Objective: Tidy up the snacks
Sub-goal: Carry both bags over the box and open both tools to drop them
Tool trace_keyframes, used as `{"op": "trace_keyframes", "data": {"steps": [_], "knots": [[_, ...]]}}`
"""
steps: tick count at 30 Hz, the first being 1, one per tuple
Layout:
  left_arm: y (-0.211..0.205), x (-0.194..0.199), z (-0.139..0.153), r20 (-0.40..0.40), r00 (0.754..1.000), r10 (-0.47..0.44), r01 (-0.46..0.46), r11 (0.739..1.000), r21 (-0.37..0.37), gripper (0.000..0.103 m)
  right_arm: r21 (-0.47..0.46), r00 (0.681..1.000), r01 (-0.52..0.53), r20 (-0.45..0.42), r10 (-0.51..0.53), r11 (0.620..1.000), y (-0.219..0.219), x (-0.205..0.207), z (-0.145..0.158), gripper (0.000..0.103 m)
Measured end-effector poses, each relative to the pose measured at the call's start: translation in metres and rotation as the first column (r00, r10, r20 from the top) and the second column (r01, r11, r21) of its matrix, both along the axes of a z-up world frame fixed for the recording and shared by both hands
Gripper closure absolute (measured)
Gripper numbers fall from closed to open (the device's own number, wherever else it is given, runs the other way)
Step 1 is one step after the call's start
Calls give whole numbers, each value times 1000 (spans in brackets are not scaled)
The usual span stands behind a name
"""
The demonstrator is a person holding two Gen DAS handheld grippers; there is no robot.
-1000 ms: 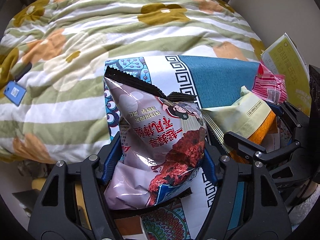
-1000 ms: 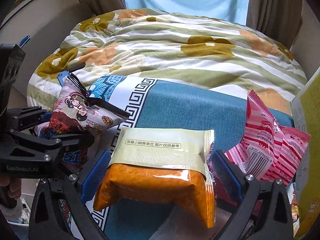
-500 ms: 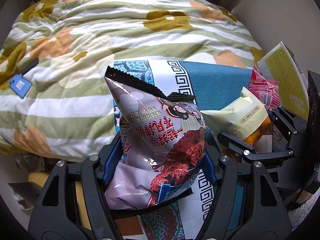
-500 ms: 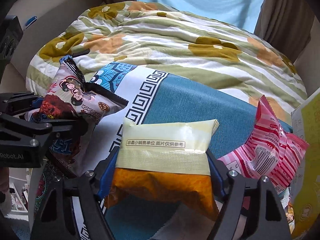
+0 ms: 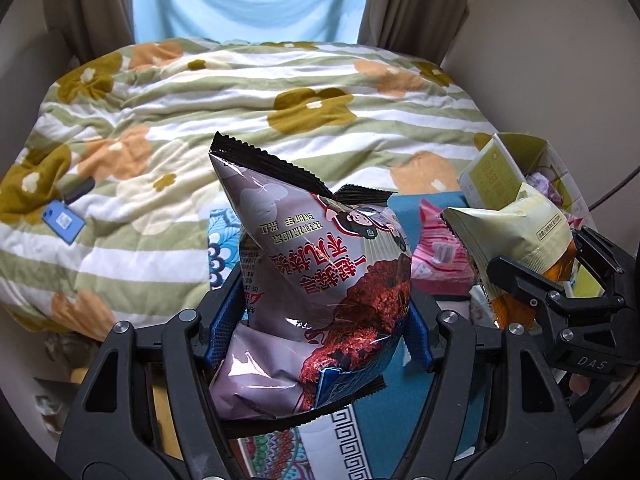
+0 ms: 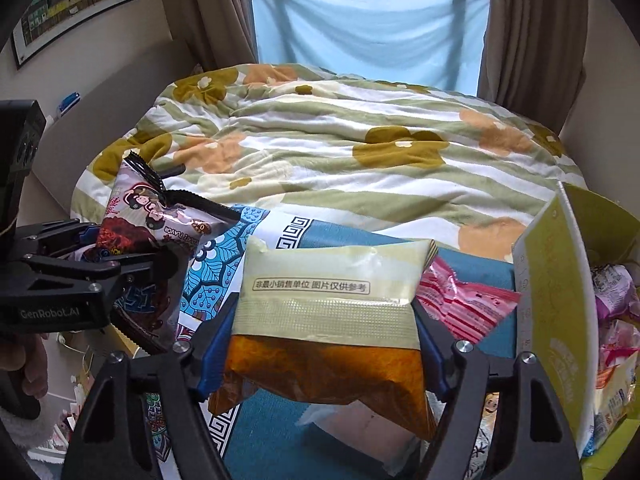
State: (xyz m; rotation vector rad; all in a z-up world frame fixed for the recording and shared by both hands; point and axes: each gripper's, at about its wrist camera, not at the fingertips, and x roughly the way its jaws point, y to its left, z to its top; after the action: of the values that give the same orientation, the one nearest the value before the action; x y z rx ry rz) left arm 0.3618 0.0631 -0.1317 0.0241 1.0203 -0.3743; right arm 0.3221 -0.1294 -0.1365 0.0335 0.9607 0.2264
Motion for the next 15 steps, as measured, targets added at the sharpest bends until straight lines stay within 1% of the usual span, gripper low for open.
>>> {"op": "trace_keyframes", "data": {"steps": [2, 4, 8, 11, 15], "knots": [[-23, -6, 16, 21, 1000, -8, 8, 1000, -22, 37, 20, 999, 23, 25, -23, 1000, -19, -9, 18, 30], [-50, -12, 31, 48, 999, -14, 15, 999, -28, 37, 32, 998, 44, 51, -46, 999, -42, -17, 35, 30], [-113, -19, 53, 75, 996, -51, 56, 997, -62, 37, 38, 992, 86, 90, -89, 996, -95, -30, 63, 30], [-166, -22, 63, 95, 993, -76, 83, 994, -72, 37, 26, 986, 117, 114, -120, 993, -140, -38, 77, 30], [-235, -18, 65, 94, 990, -109, 117, 990, -81, 37, 20, 979, 157, 131, -158, 987, -198, -42, 87, 30]]}}
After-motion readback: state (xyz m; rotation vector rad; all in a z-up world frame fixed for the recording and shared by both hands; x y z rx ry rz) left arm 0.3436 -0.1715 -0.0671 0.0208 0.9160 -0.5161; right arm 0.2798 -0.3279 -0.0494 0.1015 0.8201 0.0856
